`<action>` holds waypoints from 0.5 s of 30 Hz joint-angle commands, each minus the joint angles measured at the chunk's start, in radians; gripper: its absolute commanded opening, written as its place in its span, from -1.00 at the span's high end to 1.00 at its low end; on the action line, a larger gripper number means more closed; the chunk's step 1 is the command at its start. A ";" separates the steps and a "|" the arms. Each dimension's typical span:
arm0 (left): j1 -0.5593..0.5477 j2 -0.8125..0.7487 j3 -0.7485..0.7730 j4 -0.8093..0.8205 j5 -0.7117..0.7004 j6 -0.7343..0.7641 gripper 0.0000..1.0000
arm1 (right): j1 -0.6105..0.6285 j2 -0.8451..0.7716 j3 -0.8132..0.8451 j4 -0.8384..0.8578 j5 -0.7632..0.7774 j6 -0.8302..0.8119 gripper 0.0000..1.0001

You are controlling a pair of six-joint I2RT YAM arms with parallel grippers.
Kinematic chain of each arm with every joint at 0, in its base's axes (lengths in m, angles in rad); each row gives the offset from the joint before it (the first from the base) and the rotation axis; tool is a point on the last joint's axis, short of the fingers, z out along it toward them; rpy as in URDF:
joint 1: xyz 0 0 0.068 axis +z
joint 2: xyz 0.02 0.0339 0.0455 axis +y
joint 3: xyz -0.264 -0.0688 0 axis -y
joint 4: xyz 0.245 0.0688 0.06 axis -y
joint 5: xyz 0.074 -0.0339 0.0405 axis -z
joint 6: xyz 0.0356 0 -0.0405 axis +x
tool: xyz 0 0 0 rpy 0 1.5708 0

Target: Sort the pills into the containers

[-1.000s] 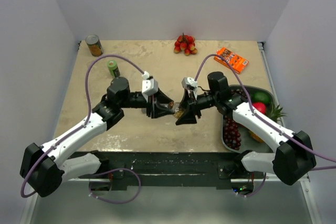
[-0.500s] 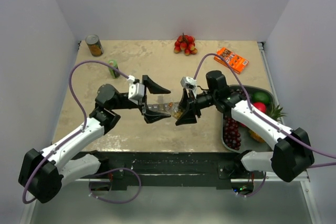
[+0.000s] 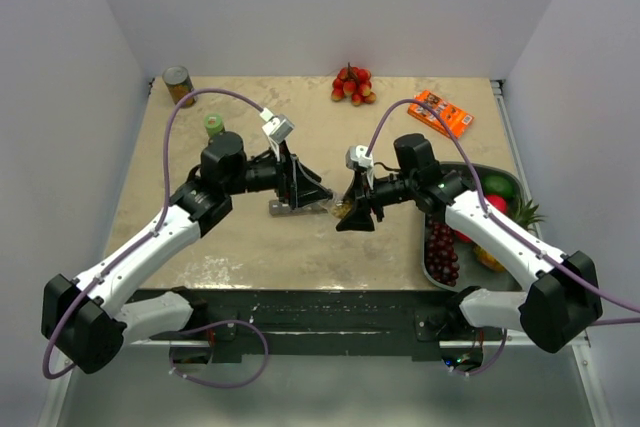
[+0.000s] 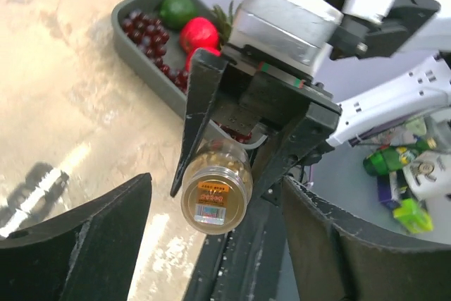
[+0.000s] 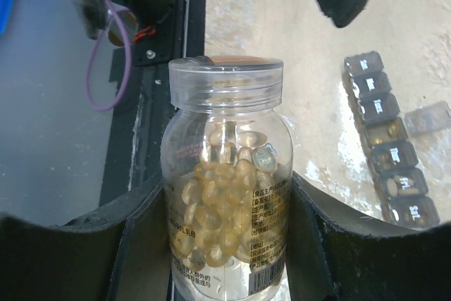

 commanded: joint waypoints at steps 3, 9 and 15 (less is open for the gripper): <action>-0.047 0.026 0.109 -0.209 -0.125 -0.077 -0.48 | 0.000 -0.031 0.054 -0.009 0.061 -0.038 1.00; -0.090 0.063 0.152 -0.255 -0.173 -0.066 -0.46 | 0.000 -0.026 0.057 -0.007 0.069 -0.040 1.00; -0.103 0.095 0.171 -0.281 -0.181 -0.044 -0.36 | 0.000 -0.026 0.054 -0.006 0.067 -0.040 1.00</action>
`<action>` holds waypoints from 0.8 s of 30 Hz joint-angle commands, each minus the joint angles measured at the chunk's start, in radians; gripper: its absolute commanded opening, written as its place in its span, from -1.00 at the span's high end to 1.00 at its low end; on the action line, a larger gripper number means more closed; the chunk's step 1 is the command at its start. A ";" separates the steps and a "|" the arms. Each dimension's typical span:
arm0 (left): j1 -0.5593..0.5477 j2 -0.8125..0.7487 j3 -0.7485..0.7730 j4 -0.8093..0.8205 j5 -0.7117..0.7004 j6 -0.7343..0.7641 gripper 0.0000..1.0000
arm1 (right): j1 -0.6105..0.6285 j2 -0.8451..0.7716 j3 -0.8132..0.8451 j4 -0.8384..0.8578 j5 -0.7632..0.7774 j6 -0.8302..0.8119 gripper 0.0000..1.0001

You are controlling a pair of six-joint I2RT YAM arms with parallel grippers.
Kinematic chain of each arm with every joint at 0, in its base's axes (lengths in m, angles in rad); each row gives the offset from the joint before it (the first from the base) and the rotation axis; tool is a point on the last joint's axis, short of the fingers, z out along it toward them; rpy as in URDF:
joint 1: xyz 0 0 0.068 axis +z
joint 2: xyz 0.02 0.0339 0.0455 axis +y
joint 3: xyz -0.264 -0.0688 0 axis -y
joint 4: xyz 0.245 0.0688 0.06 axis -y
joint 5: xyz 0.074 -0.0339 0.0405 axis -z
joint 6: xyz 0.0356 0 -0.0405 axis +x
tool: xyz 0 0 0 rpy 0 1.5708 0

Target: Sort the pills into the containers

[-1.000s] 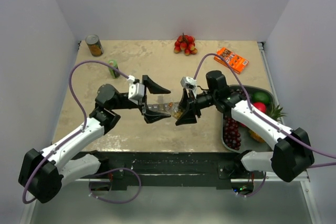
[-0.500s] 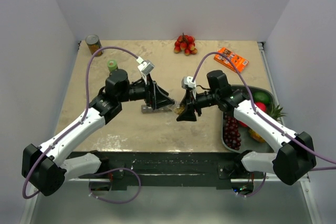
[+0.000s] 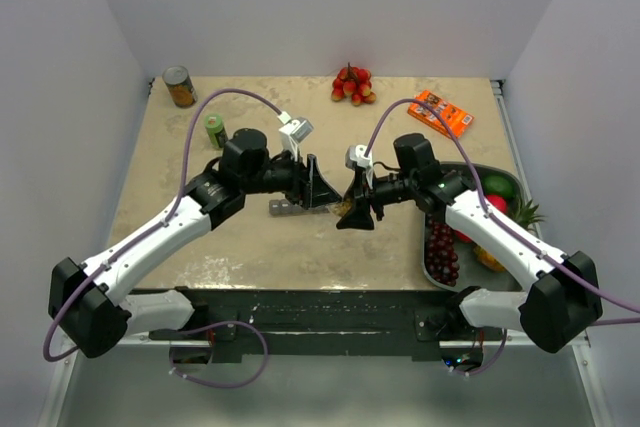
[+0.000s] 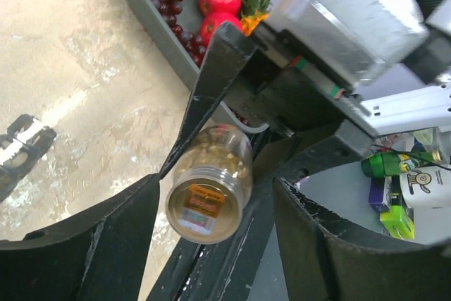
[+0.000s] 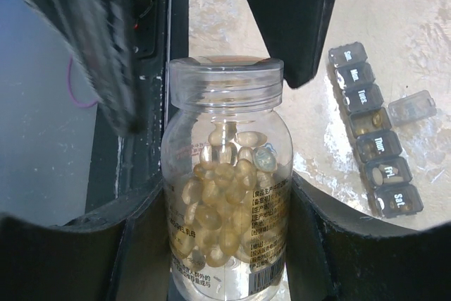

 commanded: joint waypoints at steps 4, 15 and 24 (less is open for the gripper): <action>-0.011 0.024 0.051 -0.032 -0.004 0.013 -0.12 | -0.001 -0.026 0.048 0.017 0.005 -0.016 1.00; -0.012 -0.077 -0.081 0.148 0.413 0.567 0.73 | 0.000 -0.025 0.016 0.073 -0.173 0.067 1.00; -0.008 -0.192 -0.309 0.539 0.410 1.024 0.15 | -0.001 -0.009 -0.057 0.276 -0.308 0.250 1.00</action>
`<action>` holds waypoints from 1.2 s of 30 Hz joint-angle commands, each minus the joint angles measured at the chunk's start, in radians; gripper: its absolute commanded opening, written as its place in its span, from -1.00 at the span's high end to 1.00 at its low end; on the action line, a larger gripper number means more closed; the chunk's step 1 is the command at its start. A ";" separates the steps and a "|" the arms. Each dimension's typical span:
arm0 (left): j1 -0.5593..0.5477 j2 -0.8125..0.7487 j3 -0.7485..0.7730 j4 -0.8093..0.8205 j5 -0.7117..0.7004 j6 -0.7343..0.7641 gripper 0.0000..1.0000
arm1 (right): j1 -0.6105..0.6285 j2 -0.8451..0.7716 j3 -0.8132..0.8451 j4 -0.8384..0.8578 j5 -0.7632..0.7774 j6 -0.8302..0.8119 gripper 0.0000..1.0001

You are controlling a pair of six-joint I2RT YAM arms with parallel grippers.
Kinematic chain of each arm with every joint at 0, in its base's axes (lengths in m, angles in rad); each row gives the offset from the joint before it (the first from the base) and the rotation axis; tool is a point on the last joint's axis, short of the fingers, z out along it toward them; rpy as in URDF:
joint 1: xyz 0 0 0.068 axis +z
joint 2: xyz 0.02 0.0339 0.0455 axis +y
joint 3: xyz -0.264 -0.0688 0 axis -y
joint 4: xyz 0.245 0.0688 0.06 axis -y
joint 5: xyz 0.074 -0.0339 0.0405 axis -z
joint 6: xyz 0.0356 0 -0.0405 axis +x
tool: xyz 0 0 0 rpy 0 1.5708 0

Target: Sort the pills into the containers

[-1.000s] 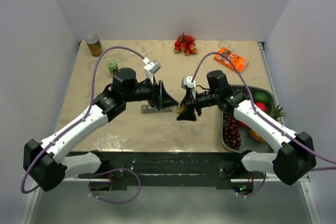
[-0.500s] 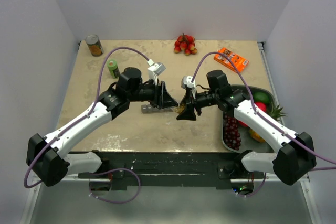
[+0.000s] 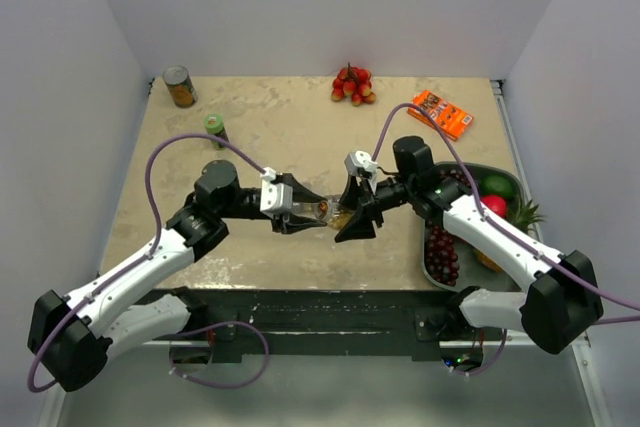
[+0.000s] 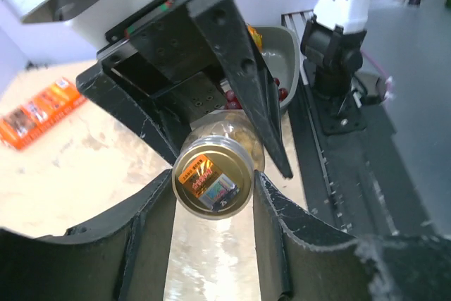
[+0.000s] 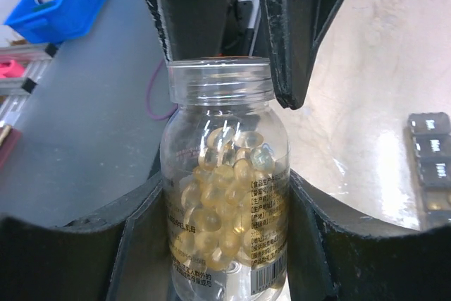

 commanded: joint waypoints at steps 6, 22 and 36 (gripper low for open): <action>0.000 0.042 0.007 0.269 0.101 0.139 -0.66 | -0.021 -0.009 -0.007 0.067 -0.024 0.101 1.00; 0.039 0.070 0.117 0.015 0.161 0.031 -0.99 | -0.021 -0.012 0.027 -0.054 0.025 -0.019 1.00; 0.039 0.195 0.229 -0.235 0.179 0.209 -0.65 | -0.021 -0.017 0.029 -0.065 0.026 -0.033 1.00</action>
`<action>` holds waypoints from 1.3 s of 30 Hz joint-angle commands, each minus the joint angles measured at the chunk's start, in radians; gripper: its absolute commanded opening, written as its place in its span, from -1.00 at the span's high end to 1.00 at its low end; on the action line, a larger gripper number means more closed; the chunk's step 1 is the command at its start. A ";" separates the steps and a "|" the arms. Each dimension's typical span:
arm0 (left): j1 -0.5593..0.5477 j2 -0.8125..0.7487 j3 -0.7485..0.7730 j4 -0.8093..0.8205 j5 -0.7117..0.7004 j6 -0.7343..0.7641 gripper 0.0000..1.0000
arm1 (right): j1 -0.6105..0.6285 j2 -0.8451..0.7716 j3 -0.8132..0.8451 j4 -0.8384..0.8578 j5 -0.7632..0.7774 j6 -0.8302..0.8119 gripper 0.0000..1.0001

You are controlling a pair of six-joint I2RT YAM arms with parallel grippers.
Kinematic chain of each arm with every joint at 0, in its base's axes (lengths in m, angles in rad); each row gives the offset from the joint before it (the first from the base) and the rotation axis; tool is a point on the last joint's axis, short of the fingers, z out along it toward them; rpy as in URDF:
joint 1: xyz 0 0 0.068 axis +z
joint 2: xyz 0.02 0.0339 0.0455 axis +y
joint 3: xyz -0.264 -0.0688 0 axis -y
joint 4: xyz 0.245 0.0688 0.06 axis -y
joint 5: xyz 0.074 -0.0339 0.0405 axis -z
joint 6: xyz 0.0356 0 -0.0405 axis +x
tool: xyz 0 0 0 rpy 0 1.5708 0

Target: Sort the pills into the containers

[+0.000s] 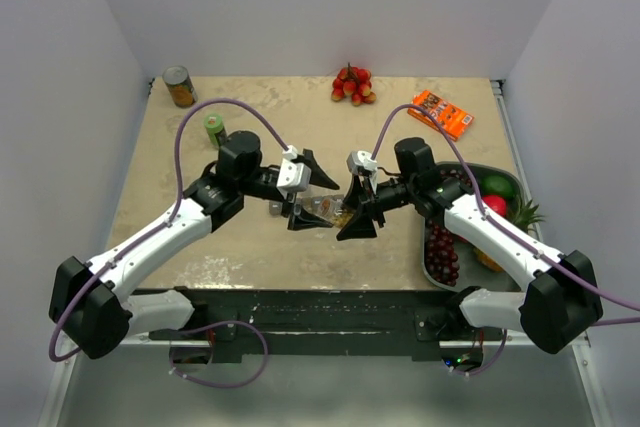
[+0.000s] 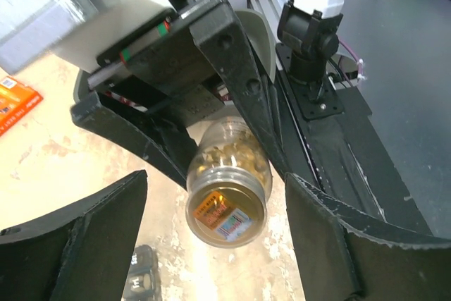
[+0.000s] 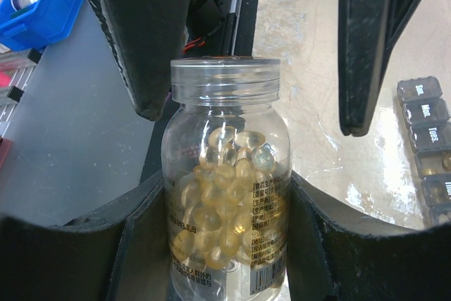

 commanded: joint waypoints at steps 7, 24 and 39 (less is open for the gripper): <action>0.006 -0.049 0.001 -0.086 -0.033 0.091 -0.25 | 0.001 -0.013 0.045 0.001 0.000 -0.022 1.00; 0.007 -0.095 -0.048 -0.126 -0.183 -0.118 1.00 | -0.005 -0.016 0.088 -0.084 0.135 -0.095 -0.91; 0.294 -0.102 -0.065 -0.534 -1.188 -0.591 1.00 | -0.195 -0.126 -0.040 0.050 0.391 -0.049 -0.98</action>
